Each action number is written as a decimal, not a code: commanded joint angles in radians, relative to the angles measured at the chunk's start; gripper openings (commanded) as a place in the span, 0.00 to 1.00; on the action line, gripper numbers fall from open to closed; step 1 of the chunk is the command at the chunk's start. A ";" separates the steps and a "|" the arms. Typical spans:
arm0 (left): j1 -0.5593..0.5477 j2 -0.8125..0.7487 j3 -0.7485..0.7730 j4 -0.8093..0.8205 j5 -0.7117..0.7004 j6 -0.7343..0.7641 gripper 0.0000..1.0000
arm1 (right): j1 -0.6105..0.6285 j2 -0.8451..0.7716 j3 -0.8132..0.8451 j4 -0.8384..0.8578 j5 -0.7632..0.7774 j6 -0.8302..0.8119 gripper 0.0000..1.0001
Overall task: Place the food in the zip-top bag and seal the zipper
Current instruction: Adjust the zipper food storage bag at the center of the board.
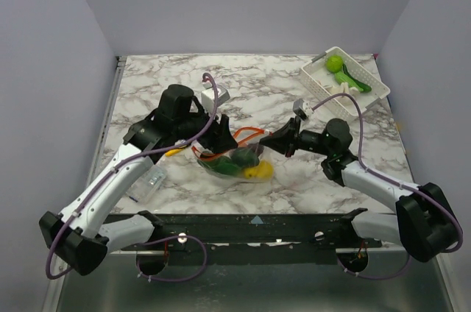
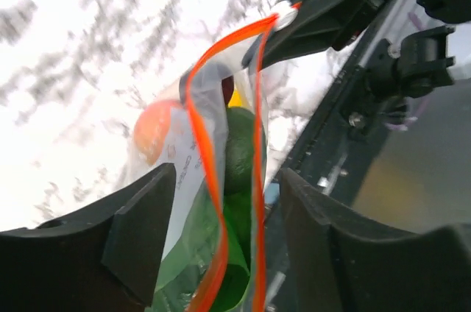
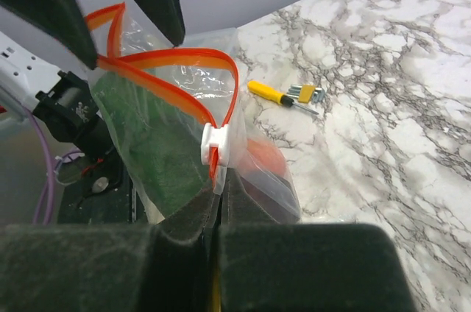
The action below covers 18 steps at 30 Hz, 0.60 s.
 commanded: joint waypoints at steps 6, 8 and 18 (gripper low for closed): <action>-0.205 -0.094 -0.057 0.394 -0.177 0.385 0.77 | 0.004 0.027 0.075 -0.056 -0.079 0.019 0.00; -0.205 -0.032 0.013 0.357 -0.119 0.410 0.77 | 0.005 0.020 0.071 -0.065 -0.081 0.013 0.00; -0.209 0.235 0.274 0.069 0.084 0.638 0.65 | 0.004 -0.004 0.068 -0.093 -0.124 -0.019 0.00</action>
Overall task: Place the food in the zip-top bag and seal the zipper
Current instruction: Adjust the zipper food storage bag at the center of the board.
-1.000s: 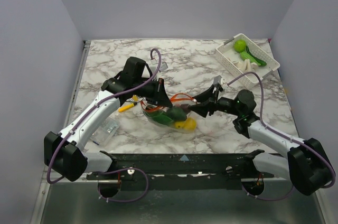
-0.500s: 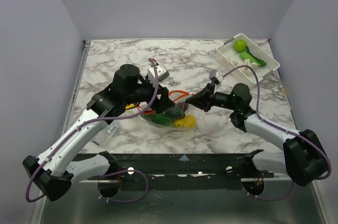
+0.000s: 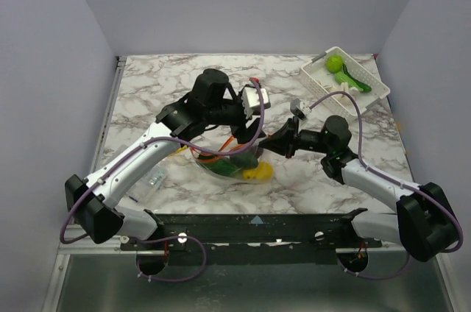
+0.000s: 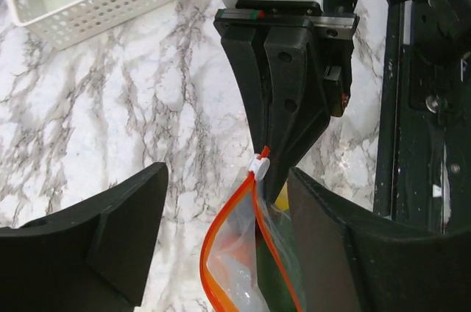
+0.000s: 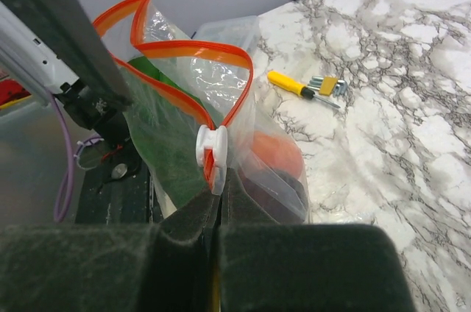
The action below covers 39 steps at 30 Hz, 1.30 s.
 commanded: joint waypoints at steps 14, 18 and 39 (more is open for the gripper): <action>-0.003 0.224 0.204 -0.287 0.249 0.188 0.48 | 0.005 -0.046 0.019 -0.037 -0.048 -0.027 0.00; -0.001 0.239 0.216 -0.296 0.230 0.176 0.34 | 0.005 -0.049 0.018 -0.038 -0.049 -0.028 0.00; 0.041 0.194 0.185 -0.238 0.334 0.104 0.04 | 0.016 -0.031 0.041 -0.017 -0.045 -0.014 0.35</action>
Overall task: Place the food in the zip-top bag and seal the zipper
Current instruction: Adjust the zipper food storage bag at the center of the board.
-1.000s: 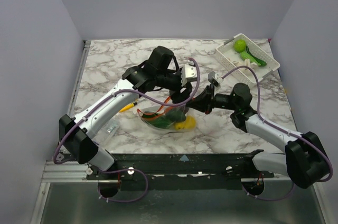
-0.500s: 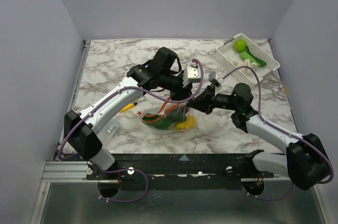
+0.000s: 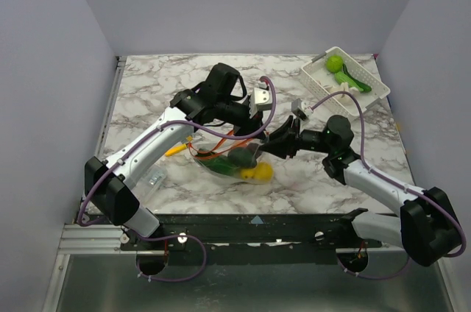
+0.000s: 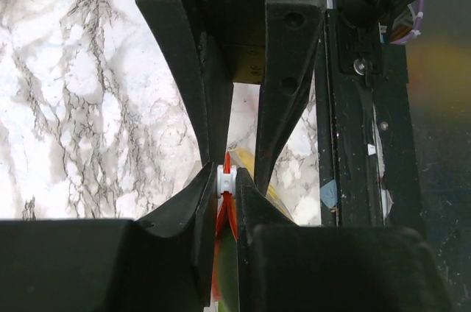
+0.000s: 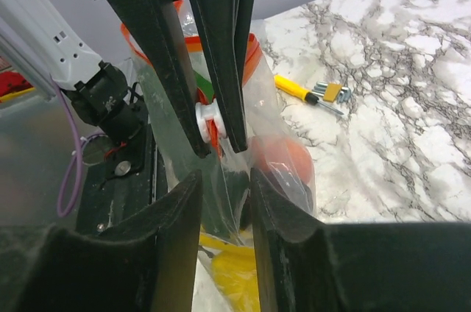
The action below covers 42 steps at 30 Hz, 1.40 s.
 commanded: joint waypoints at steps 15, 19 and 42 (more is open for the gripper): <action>0.005 -0.037 -0.018 0.033 0.034 -0.068 0.00 | 0.047 0.010 -0.049 0.190 0.242 0.207 0.00; 0.004 -0.086 -0.080 0.083 -0.027 -0.115 0.00 | 0.046 0.069 -0.110 0.426 0.227 0.334 0.00; 0.062 -0.158 -0.212 0.201 -0.029 -0.181 0.62 | 0.047 0.011 -0.064 0.249 0.083 0.191 0.00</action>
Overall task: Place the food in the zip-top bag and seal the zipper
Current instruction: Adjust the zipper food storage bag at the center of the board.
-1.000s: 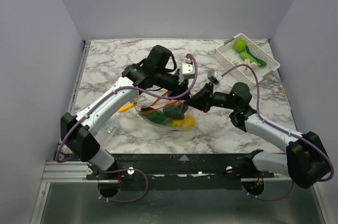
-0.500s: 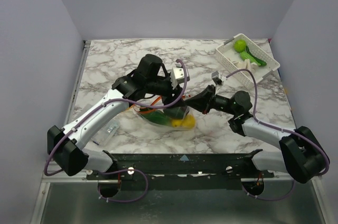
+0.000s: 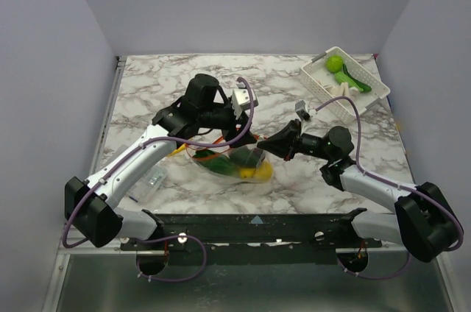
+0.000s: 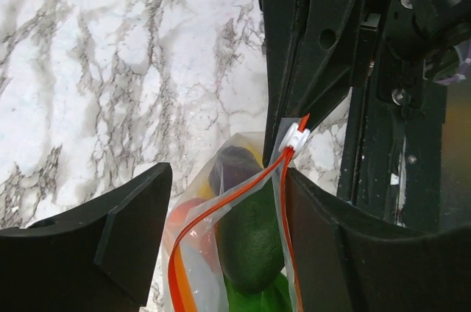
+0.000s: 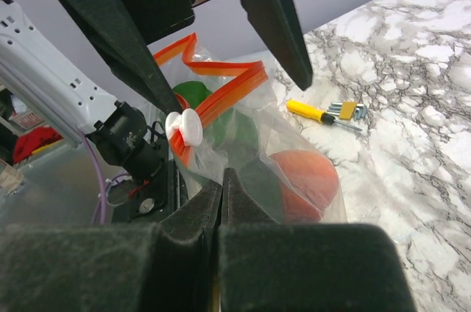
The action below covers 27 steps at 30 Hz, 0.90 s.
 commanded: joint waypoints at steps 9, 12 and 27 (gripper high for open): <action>0.011 0.023 0.028 -0.068 0.122 0.048 0.19 | 0.005 -0.047 0.070 -0.160 -0.037 -0.088 0.00; 0.011 0.006 0.011 -0.060 0.118 0.050 0.05 | 0.005 -0.057 0.117 -0.322 -0.005 -0.106 0.00; 0.010 -0.022 -0.003 -0.032 0.132 0.009 0.00 | 0.062 -0.100 0.518 -1.111 0.117 -0.381 0.53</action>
